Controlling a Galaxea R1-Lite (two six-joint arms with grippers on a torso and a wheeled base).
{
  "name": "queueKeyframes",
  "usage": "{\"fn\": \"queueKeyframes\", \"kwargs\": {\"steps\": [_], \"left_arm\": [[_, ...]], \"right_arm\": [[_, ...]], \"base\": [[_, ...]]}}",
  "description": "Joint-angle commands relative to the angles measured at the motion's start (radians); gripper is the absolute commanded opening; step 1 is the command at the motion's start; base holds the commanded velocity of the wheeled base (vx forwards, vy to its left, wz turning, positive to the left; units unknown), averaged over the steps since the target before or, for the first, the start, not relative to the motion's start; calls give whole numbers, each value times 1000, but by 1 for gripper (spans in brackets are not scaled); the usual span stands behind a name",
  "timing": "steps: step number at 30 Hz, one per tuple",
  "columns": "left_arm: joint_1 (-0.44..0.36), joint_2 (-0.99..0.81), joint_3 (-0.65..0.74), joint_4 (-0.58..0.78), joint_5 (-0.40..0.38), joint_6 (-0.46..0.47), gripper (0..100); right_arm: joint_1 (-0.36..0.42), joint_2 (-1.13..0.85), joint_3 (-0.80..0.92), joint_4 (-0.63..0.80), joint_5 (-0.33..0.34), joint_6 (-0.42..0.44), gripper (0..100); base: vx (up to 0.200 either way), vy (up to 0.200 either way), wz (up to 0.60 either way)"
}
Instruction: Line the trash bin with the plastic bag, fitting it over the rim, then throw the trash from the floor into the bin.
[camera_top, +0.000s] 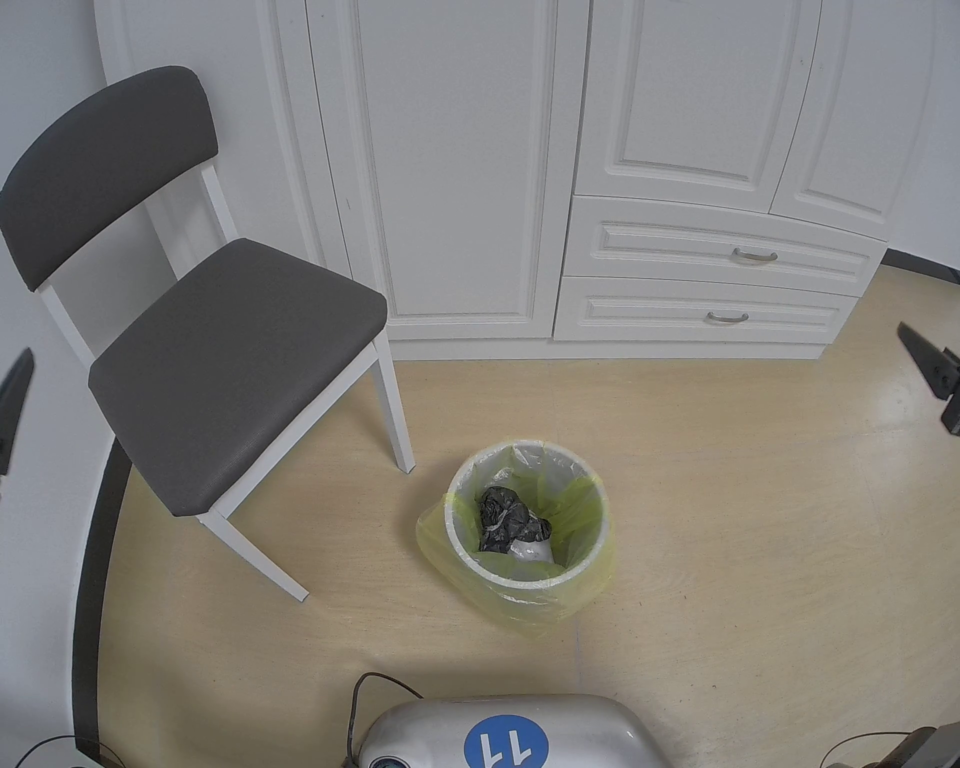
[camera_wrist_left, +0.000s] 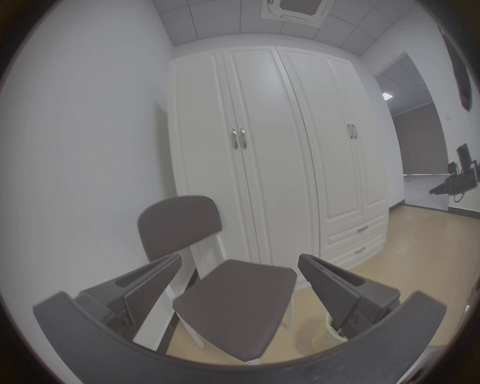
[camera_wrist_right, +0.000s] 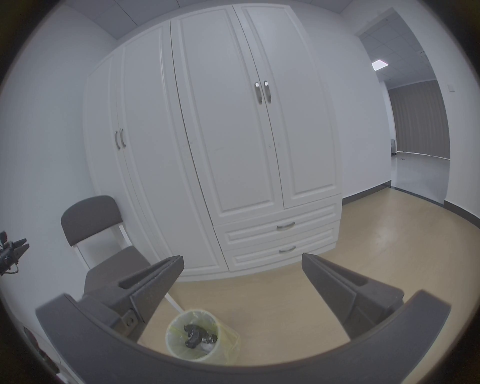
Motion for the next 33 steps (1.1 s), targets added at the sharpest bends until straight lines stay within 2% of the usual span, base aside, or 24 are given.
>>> {"fn": "queueKeyframes", "kwargs": {"steps": [1,8,15,19,24,30,32,33], "left_arm": [[105,-167,-141,97,-8,-26,100],[110,-130,-230,129,-22,-26,100],[118,-144,-370,322,-17,-21,100],[116,-199,-431,445,-16,-20,100],[108,-236,-485,531,-19,-14,100],[116,-241,-623,597,-16,48,100],[118,-248,-711,681,-16,54,100],[118,-248,-711,681,-16,54,100]], "right_arm": [[-66,-197,-171,154,7,-1,100],[-80,-258,-309,330,4,-25,100],[-86,-366,-424,517,-12,-59,100],[-127,-432,-513,668,-30,-77,100],[-139,-476,-566,746,-32,-86,100],[-161,-541,-634,801,-44,-96,100],[-165,-608,-692,910,-42,-99,100],[-165,-608,-692,910,-42,-99,100]], "base": [[0,0,0],[0,0,0],[0,0,0],[0,0,0],[0,0,0],[0,0,0],[0,0,0],[0,0,0]]}}
